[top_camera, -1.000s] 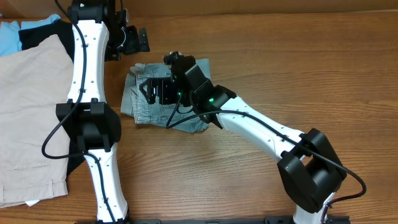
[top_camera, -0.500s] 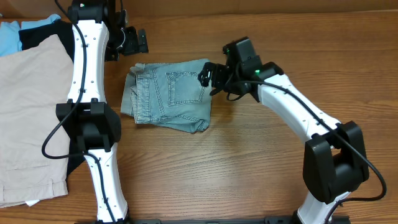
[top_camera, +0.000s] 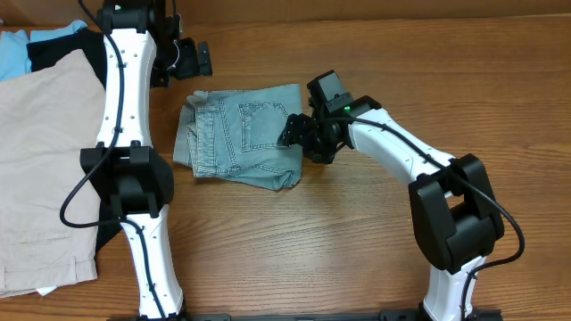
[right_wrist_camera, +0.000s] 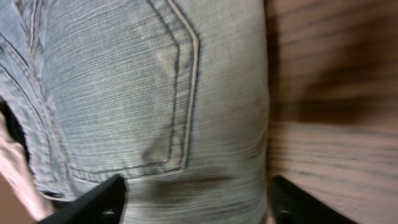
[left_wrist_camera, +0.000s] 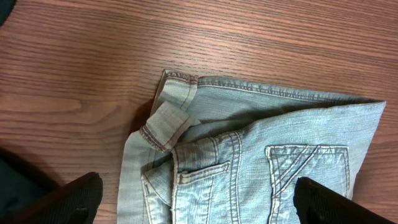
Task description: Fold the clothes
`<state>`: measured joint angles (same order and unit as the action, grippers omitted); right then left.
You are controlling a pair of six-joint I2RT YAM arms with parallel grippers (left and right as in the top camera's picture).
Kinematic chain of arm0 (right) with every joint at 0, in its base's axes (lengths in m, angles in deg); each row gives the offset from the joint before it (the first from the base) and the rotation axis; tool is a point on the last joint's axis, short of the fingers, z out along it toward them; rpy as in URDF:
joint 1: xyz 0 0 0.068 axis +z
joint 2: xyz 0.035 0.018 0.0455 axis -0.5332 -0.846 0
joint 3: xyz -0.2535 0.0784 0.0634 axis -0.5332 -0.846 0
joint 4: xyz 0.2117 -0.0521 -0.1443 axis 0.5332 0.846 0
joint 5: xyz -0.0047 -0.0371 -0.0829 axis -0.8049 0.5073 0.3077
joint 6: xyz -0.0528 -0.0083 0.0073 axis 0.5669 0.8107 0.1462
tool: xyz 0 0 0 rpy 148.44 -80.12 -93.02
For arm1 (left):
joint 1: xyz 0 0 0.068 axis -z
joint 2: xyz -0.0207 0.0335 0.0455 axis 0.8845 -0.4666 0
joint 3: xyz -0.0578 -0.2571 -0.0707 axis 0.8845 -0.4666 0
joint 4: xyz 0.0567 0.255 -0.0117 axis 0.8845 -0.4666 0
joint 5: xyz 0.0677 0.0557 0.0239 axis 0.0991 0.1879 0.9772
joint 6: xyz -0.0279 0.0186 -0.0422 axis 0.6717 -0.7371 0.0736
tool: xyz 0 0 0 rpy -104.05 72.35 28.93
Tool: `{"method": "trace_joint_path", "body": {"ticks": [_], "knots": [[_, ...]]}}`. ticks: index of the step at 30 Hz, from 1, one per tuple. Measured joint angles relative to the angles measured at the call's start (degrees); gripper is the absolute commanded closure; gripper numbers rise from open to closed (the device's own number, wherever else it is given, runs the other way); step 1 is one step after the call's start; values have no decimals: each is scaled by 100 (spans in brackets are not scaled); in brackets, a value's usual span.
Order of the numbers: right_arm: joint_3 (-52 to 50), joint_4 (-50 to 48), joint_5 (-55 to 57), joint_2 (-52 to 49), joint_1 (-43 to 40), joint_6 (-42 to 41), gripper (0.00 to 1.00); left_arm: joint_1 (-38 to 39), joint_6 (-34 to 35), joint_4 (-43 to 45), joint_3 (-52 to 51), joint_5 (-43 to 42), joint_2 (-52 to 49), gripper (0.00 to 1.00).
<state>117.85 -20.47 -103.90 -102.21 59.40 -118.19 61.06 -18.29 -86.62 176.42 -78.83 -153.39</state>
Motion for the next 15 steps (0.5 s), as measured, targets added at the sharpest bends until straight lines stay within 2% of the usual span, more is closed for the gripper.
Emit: {"method": "trace_joint_path", "body": {"ticks": [3, 9, 15], "knots": [[-2, 7, -37, 0, 103, -28, 64, 0, 0, 2, 0, 0, 0, 0], [-4, 39, -50, 0, 249, -96, 94, 0, 0, 4, 0, 4, 0, 0], [-4, 61, -111, 0, 160, -107, 96, 0, 0, 4, 0, 20, 0, 0]]}}
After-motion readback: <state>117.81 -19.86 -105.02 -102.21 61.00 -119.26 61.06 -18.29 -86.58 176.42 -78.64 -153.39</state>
